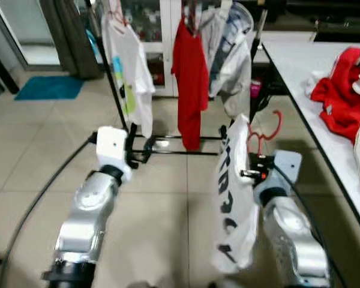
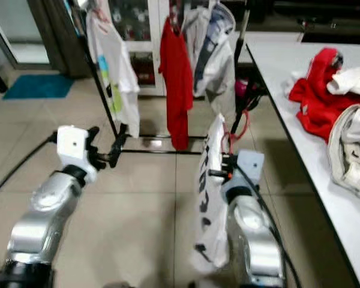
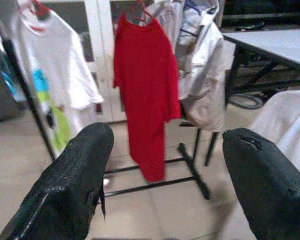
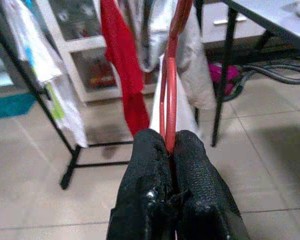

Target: Hang hanger

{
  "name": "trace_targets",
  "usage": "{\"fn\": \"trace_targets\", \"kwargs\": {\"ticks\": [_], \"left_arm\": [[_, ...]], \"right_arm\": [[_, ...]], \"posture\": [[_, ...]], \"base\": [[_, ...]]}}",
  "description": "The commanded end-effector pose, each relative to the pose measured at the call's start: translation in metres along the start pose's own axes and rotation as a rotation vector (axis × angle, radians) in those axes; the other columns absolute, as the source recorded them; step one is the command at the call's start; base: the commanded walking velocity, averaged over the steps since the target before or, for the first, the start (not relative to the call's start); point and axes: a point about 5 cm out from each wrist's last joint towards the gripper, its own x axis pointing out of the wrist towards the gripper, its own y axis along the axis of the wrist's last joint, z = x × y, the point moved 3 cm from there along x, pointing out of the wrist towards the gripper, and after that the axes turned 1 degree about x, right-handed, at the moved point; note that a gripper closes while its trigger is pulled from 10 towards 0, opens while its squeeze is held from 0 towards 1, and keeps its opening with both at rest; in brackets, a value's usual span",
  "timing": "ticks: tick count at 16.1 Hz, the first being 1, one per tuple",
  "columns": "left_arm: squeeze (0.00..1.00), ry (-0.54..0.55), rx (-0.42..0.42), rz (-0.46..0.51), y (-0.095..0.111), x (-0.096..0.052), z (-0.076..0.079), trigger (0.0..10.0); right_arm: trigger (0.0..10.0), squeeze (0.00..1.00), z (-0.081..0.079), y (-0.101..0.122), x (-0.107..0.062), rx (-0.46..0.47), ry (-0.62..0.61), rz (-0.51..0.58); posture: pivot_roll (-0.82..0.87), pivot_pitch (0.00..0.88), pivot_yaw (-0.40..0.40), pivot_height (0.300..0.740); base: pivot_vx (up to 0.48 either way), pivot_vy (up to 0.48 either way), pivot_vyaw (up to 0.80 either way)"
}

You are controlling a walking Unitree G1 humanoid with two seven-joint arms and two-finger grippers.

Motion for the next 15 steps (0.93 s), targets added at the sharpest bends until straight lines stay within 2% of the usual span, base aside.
{"fn": "trace_targets", "kwargs": {"ticks": [1, 5, 11, 15], "left_arm": [[0.0, 0.011, 0.019, 0.009, 0.0036, -0.0015, -0.006, 10.0], [0.0, -0.005, 0.05, 0.019, 0.009, -0.0002, -0.0066, 10.0], [0.0, -0.008, 0.051, 0.017, 0.0089, -0.0005, -0.0055, 10.0], [0.0, -0.009, 0.046, 0.012, 0.0057, -0.004, -0.0037, 10.0]], "right_arm": [[10.0, 0.0, -0.0037, 0.0112, 0.0009, 0.011, 0.007, 0.043], [10.0, 0.0, -0.0063, 0.0139, 0.0022, 0.017, 0.013, 0.062], [10.0, 0.0, -0.0081, 0.0132, 0.0029, 0.011, 0.02, 0.057], [10.0, 0.0, -0.0074, 0.0107, 0.0007, -0.03, 0.024, 0.049]], "posture": [[0.03, 0.067, 0.014, 0.74], [0.05, 0.063, 0.02, 0.74], [0.05, 0.068, 0.013, 0.74], [0.05, 0.059, 0.012, 0.74]], "base": [[0.345, 0.0, 0.0], [0.347, 0.0, 0.0], [0.347, 0.0, 0.0], [0.347, 0.0, 0.0]]}}
